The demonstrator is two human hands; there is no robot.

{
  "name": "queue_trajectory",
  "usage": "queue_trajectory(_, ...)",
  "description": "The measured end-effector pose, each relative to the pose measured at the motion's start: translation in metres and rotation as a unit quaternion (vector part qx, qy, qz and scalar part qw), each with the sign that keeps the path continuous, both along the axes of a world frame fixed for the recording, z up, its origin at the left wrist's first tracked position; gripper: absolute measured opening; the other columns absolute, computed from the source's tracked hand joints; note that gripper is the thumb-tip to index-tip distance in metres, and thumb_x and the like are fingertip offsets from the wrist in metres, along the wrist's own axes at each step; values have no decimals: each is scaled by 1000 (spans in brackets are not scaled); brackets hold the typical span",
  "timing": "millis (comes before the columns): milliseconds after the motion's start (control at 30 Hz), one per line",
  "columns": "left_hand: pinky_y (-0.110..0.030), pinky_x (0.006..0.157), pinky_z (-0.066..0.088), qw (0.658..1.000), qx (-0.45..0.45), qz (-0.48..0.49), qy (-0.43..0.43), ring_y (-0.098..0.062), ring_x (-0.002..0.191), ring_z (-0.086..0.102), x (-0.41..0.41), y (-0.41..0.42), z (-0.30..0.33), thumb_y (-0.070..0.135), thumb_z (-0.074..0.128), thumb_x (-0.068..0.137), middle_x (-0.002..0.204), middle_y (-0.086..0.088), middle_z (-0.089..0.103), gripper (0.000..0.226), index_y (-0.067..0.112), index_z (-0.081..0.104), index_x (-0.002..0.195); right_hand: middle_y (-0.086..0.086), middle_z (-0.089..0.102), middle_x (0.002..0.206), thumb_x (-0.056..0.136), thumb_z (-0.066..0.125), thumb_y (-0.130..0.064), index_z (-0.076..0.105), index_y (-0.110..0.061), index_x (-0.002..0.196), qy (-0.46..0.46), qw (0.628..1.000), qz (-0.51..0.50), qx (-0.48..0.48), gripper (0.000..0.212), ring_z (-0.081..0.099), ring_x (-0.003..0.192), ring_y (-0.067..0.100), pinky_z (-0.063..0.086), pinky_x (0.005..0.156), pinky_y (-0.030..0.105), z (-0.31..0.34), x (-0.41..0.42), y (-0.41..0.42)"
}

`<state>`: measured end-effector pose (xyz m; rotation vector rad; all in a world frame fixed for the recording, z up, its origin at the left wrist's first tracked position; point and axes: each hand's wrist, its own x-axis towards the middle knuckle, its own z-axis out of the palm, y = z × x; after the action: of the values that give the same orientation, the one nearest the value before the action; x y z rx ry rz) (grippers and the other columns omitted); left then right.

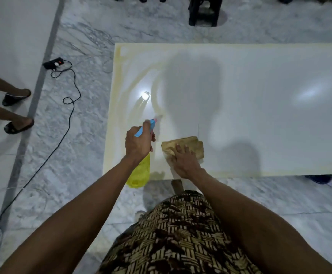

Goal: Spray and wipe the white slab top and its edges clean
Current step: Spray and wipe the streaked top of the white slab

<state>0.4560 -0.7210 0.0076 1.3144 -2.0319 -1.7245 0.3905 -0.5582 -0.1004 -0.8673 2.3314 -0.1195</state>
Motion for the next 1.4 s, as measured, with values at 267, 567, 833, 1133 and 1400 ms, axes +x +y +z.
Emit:
queue_trajectory(267, -48, 60, 60, 999, -20, -7, 37, -28, 59, 67, 53, 25, 23, 51, 45, 100, 58, 1, 68, 44, 30, 76, 78, 4, 57, 139, 99, 25, -63, 55, -26, 139, -218, 944, -209, -136, 62, 55, 118, 21, 40, 103, 37, 54, 40, 0)
queue_trajectory(567, -41, 61, 57, 993, -76, -35, 82, -28, 57, 66, 63, 11, 68, 48, 42, 103, 62, -3, 69, 40, 37, 76, 84, 15, 70, 120, 104, 37, -39, 64, -8, 124, -445, 588, -426, -524, 46, 68, 107, 30, 55, 91, 44, 130, 13, -4)
queue_trajectory(833, -46, 65, 56, 993, -62, -65, 81, -35, 62, 67, 71, -10, 94, 58, 45, 84, 58, -6, 68, 57, 16, 84, 92, 14, 62, 135, 103, 18, -56, 58, -11, 136, -505, 489, -437, -561, 68, 57, 126, 30, 46, 102, 47, 150, 4, -29)
queue_trajectory(1133, -42, 66, 57, 994, -82, -45, 62, -32, 54, 67, 83, -19, 103, 54, 42, 86, 63, -17, 69, 55, 19, 84, 88, 17, 58, 138, 102, 25, -56, 53, -9, 140, -528, 503, -410, -548, 67, 54, 130, 33, 46, 105, 48, 163, 9, -63)
queue_trajectory(1400, -42, 73, 58, 994, -104, -36, 18, -22, 44, 61, 89, -28, 109, 69, 35, 74, 53, -4, 68, 76, 10, 81, 86, 19, 59, 138, 101, 25, -55, 53, -8, 139, -523, 541, -389, -532, 67, 55, 129, 35, 43, 109, 50, 170, 11, -78)
